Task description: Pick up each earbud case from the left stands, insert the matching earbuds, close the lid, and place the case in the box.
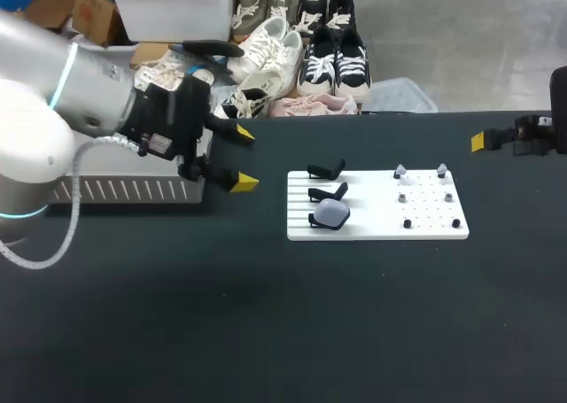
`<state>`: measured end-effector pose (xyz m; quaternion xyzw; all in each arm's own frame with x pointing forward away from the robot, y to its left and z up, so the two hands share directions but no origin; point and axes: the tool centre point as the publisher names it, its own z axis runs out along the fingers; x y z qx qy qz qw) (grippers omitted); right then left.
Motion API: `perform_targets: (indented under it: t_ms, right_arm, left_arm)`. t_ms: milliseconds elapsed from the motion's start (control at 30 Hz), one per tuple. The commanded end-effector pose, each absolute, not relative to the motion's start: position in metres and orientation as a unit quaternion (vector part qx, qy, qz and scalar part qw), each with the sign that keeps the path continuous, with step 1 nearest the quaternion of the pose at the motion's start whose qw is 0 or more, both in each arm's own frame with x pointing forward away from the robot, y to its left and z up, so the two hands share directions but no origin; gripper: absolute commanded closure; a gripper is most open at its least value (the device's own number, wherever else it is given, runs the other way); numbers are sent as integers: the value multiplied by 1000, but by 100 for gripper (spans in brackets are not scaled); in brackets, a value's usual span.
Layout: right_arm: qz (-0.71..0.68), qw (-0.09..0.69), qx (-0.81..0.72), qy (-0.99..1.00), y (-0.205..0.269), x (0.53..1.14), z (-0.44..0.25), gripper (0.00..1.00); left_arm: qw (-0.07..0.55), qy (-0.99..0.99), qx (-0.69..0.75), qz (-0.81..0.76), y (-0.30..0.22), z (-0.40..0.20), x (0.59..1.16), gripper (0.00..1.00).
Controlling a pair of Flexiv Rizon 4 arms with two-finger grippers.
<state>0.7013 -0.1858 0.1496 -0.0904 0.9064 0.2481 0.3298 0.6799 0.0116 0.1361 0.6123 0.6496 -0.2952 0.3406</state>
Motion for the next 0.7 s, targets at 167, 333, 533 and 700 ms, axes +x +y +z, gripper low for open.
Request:
perform_targets:
  t_ms: [167,333,533,700]
  right_arm:
    - [250,329,-92,906,-187,702,149,0]
    - [250,329,-92,906,-187,702,149,0]
    - [250,329,-92,906,-187,702,149,0]
    - [250,329,-92,906,-187,702,149,0]
  left_arm:
    - [311,651,615,-319,-17,107,680,0]
    - [311,647,618,-321,-26,98,673,0]
    - [326,650,611,-312,-35,87,669,0]
    - [329,649,611,-312,-41,77,666,0]
